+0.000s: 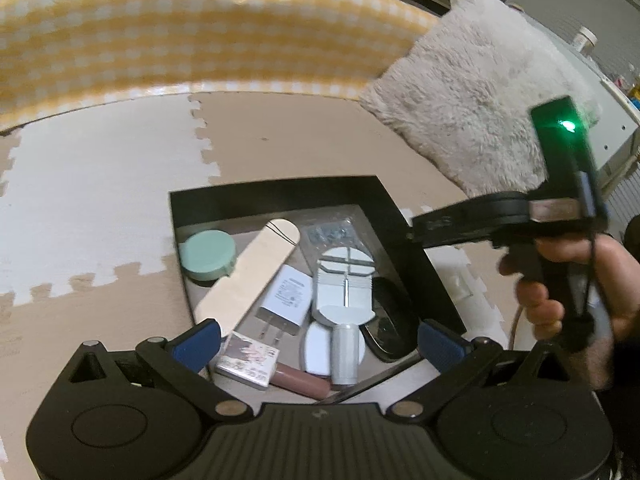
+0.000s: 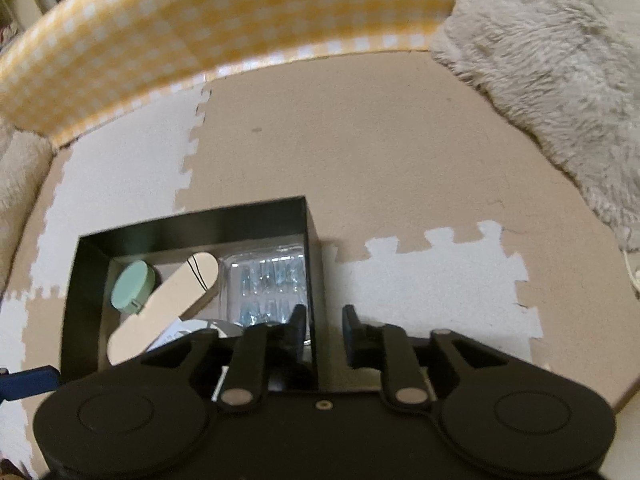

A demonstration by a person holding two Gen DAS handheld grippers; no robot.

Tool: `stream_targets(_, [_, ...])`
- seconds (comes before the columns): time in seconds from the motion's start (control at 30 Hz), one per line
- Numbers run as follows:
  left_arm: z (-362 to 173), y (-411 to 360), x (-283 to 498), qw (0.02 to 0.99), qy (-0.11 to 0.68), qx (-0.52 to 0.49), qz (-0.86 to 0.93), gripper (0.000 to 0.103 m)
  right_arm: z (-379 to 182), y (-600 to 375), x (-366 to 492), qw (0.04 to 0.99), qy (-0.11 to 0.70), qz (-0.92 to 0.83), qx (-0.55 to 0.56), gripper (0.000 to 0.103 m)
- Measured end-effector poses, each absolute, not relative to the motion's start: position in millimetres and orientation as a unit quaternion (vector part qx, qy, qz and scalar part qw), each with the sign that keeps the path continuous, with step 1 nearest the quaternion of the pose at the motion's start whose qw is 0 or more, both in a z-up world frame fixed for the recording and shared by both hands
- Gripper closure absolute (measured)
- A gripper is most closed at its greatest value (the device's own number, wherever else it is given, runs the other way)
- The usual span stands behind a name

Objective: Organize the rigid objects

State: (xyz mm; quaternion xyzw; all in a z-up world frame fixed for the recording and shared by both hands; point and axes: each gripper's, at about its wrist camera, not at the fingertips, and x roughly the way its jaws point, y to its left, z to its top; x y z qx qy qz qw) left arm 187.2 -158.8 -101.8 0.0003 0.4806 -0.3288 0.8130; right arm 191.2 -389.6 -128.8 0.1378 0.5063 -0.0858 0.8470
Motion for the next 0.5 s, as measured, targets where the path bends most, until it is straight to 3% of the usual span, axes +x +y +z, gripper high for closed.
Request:
stream_targets(0.13, [-91.6,-149.7,185.9,0.823,0.471,-0.006,-0.318,0.0,-113.7,-387.8,180.6,0.849,0.502,-0.084,0.144,0.073])
stream_targets(0.27, [-79.2,-137.7,183.1,0.835,0.459,-0.015,-0.303,0.0,-95.0,-379.0,166.1,0.857,0.491,-0.086,0.131,0.059])
stream_targets(0.5, [-56.0,-124.0,170.7,0.861,0.437,0.014,-0.258,0.0,-54.5,-365.1,128.2,0.879,0.452,-0.08,0.129,0.046])
